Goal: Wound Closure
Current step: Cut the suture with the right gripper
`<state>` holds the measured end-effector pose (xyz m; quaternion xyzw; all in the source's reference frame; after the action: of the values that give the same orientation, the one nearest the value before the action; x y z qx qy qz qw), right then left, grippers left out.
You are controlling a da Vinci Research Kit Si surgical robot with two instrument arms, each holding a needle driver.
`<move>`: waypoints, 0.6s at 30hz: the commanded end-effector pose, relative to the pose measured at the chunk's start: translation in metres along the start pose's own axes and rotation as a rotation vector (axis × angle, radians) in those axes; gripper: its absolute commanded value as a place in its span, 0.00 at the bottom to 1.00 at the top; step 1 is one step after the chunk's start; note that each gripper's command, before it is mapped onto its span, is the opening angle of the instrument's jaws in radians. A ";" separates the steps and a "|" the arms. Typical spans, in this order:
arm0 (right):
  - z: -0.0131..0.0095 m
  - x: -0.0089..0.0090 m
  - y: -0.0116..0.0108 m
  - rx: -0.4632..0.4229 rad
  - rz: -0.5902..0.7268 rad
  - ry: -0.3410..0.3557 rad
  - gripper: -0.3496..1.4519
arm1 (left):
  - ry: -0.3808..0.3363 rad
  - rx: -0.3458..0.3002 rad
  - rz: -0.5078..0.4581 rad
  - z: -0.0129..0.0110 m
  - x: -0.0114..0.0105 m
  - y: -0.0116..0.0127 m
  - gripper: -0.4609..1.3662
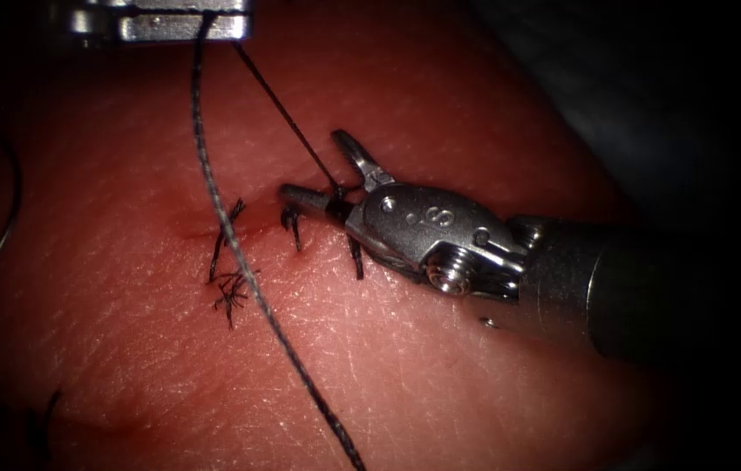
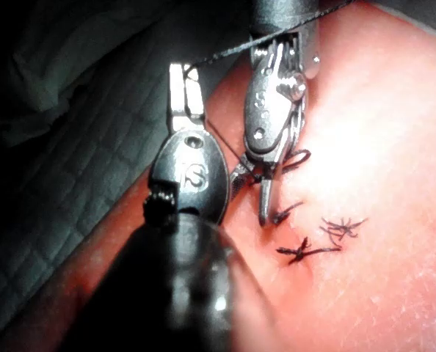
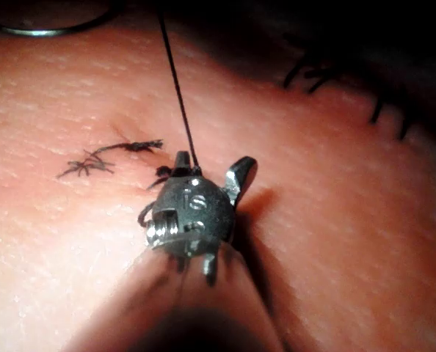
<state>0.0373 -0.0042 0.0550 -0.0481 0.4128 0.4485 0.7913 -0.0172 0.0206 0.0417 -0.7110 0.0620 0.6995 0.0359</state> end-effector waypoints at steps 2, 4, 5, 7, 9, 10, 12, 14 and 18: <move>0.0000 0.0000 0.0000 0.002 0.000 0.000 0.63 | 0.000 -0.006 0.000 0.0000 0.0000 0.0000 0.06; 0.0000 0.0000 0.0000 0.002 0.000 0.000 0.65 | 0.000 -0.006 0.000 0.0000 0.0001 0.0000 0.06; 0.0000 0.0000 0.0000 0.003 -0.001 0.000 0.66 | 0.000 -0.006 0.000 0.0000 0.0001 0.0000 0.06; -0.0001 0.0000 0.0000 0.004 -0.001 0.000 0.71 | 0.000 -0.006 0.000 0.0000 0.0000 0.0000 0.06; -0.0004 0.0000 -0.0001 0.009 -0.013 -0.003 0.75 | 0.001 -0.006 0.000 0.0000 0.0000 0.0000 0.06; -0.0007 0.0000 -0.0001 0.012 -0.013 -0.003 0.76 | 0.001 -0.006 0.000 0.0000 -0.0001 0.0000 0.06; -0.0014 0.0000 -0.0002 0.019 -0.012 -0.004 0.76 | 0.001 -0.006 0.001 0.0000 -0.0002 0.0001 0.06; -0.0020 0.0002 -0.0002 0.025 -0.010 -0.006 0.76 | 0.002 -0.007 0.002 0.0000 -0.0003 0.0001 0.06; -0.0029 0.0007 -0.0003 0.032 -0.028 -0.002 0.81 | 0.004 -0.008 0.003 0.0000 -0.0007 0.0000 0.06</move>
<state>0.0358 -0.0053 0.0524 -0.0439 0.4167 0.4295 0.8000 -0.0172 0.0206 0.0425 -0.7124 0.0617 0.6983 0.0334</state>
